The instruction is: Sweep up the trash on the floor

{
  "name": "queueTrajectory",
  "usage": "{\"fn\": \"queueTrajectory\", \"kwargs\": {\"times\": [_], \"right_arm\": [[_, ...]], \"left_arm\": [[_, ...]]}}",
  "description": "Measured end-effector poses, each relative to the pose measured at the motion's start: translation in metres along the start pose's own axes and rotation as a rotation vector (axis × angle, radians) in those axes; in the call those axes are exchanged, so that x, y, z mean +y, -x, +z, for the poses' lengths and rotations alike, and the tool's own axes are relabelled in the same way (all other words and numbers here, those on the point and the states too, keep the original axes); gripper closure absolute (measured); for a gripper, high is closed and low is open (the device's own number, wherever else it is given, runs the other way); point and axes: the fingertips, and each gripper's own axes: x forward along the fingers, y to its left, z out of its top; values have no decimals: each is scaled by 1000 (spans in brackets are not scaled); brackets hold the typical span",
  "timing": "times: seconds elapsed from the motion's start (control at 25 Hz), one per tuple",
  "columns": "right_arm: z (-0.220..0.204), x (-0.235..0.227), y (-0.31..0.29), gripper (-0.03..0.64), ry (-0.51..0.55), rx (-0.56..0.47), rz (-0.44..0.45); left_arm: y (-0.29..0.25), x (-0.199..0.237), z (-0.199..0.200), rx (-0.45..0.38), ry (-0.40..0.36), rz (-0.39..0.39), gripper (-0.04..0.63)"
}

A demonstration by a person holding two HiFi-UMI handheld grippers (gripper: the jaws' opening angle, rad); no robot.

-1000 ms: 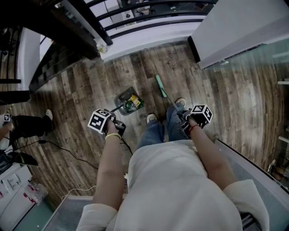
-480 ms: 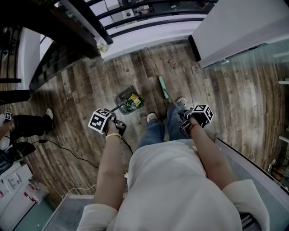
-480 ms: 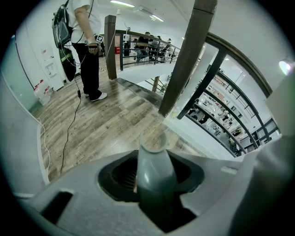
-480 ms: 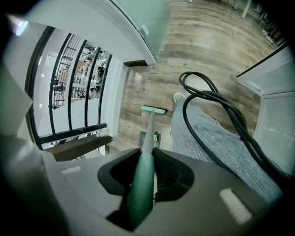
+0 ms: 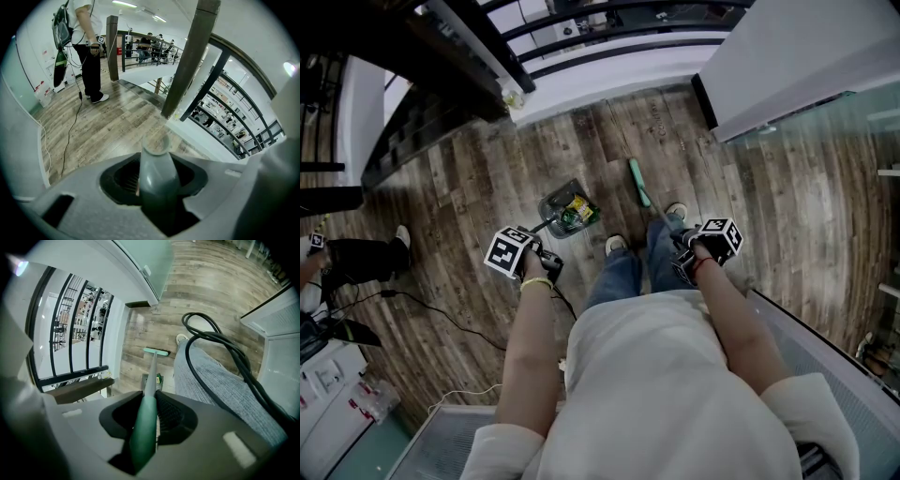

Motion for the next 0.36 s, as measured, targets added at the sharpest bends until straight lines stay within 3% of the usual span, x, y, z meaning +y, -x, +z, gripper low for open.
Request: {"fn": "queueTrajectory", "kwargs": {"times": [0.36], "right_arm": [[-3, 1, 3, 522, -1, 2, -8]], "left_arm": [[2, 0, 1, 0, 2, -1, 449]]}}
